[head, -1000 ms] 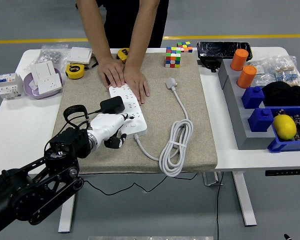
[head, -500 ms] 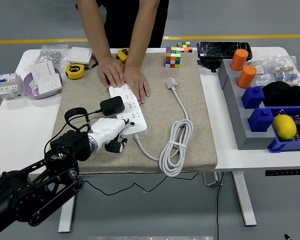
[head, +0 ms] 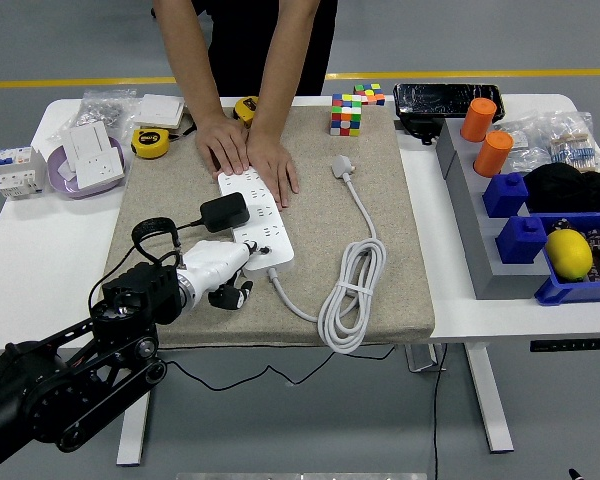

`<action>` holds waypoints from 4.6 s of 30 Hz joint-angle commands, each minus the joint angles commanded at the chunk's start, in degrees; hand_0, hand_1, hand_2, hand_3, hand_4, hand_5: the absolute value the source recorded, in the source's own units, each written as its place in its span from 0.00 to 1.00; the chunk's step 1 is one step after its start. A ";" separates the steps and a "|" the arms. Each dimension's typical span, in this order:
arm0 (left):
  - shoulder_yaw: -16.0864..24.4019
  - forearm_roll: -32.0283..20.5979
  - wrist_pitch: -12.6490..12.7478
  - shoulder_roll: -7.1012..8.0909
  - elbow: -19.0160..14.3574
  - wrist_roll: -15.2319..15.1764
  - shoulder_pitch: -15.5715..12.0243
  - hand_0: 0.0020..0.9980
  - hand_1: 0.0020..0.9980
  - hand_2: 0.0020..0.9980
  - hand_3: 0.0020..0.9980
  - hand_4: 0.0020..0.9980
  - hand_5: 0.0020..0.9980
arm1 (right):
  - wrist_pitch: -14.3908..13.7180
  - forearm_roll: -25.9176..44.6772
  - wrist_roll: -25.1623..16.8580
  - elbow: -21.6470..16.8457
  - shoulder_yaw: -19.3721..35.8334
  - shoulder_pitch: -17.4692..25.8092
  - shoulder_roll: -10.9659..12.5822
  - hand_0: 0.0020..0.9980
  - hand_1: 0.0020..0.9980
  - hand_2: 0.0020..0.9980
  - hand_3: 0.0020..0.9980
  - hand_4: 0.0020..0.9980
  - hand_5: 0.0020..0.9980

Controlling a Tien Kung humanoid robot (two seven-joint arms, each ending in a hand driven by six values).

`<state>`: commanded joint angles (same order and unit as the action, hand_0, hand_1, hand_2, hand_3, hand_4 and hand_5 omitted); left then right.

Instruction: Pick up the plug,place it near the board,insert it into the board,press the button

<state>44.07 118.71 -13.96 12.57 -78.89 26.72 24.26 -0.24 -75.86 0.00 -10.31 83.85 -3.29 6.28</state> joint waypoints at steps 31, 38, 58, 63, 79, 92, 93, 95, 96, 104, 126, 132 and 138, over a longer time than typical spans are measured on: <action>27.60 -27.12 18.79 -7.06 -6.26 -26.87 -2.53 0.78 0.80 0.76 0.72 1.00 0.32 | -0.02 0.42 -0.07 0.00 -0.01 -0.03 -0.53 0.96 0.84 0.79 0.80 1.00 1.00; 29.54 -44.25 20.81 -8.39 2.45 -30.28 0.66 1.00 1.00 0.98 0.95 1.00 0.43 | -0.03 0.17 0.11 0.00 0.04 -0.14 -0.34 0.96 0.84 0.79 0.80 1.00 1.00; 19.58 -12.41 18.83 -8.00 27.67 -23.25 7.55 0.99 0.95 0.89 0.86 1.00 0.37 | 0.06 0.08 0.26 0.00 -0.74 -0.29 -0.02 0.96 0.84 0.78 0.80 1.00 1.00; 17.11 -7.40 18.72 -9.34 29.76 -23.18 8.10 0.99 0.95 0.89 0.86 1.00 0.37 | 0.08 0.34 0.15 0.00 -1.12 -0.45 -0.01 0.96 0.84 0.78 0.80 1.00 1.00; 15.97 -5.49 20.47 -10.78 33.46 -24.33 8.60 0.83 0.81 0.73 0.73 1.00 0.36 | 0.07 0.11 0.20 0.00 -0.90 -0.45 0.05 0.96 0.84 0.79 0.80 1.00 1.00; 17.04 -1.01 22.69 -10.69 34.89 -24.43 8.72 0.76 0.72 0.59 0.58 0.92 0.29 | 0.07 0.31 0.12 0.00 -0.97 -0.46 0.00 0.96 0.84 0.79 0.80 1.00 1.00; 17.12 -0.16 22.96 -10.71 34.91 -24.36 8.70 0.76 0.72 0.59 0.58 0.92 0.29 | 0.08 0.26 0.14 0.00 -0.94 -0.43 -0.01 0.96 0.84 0.79 0.80 1.00 1.00; 17.29 1.46 23.32 -10.76 34.97 -24.21 8.70 0.72 0.68 0.53 0.54 0.68 0.25 | 0.08 0.16 0.18 0.00 -0.85 -0.37 -0.01 0.96 0.84 0.79 0.80 1.00 1.00; 17.37 2.12 23.50 -10.79 35.04 -24.15 8.70 0.72 0.68 0.53 0.54 0.68 0.25 | 0.08 0.12 0.19 0.00 -0.82 -0.35 -0.01 0.96 0.84 0.79 0.80 1.00 1.00; 17.66 2.84 24.47 -10.77 35.46 -24.22 8.76 0.68 0.58 0.47 0.49 0.56 0.22 | 0.06 0.28 0.13 0.00 -0.92 -0.46 0.02 0.96 0.84 0.79 0.80 1.00 1.00; 19.21 2.20 23.34 -9.22 32.38 -24.21 7.69 0.65 0.55 0.43 0.39 0.45 0.13 | 0.03 0.23 0.21 0.00 -0.95 -0.22 -0.10 0.96 0.84 0.79 0.80 1.00 1.00; 20.62 1.81 23.07 -8.29 29.20 -24.24 6.26 0.65 0.55 0.43 0.39 0.44 0.13 | 0.00 0.17 0.24 0.00 -0.78 -0.06 -0.20 0.96 0.84 0.79 0.80 1.00 1.00; 22.91 1.18 23.40 -7.81 26.95 -24.46 4.87 0.66 0.55 0.43 0.38 0.44 0.12 | -0.02 0.06 0.27 0.00 -0.62 0.13 -0.24 0.96 0.84 0.79 0.80 1.00 1.00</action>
<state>66.97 119.88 9.44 4.76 -51.94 2.27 29.12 -0.26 -75.80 0.27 -10.31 83.23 -3.16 6.04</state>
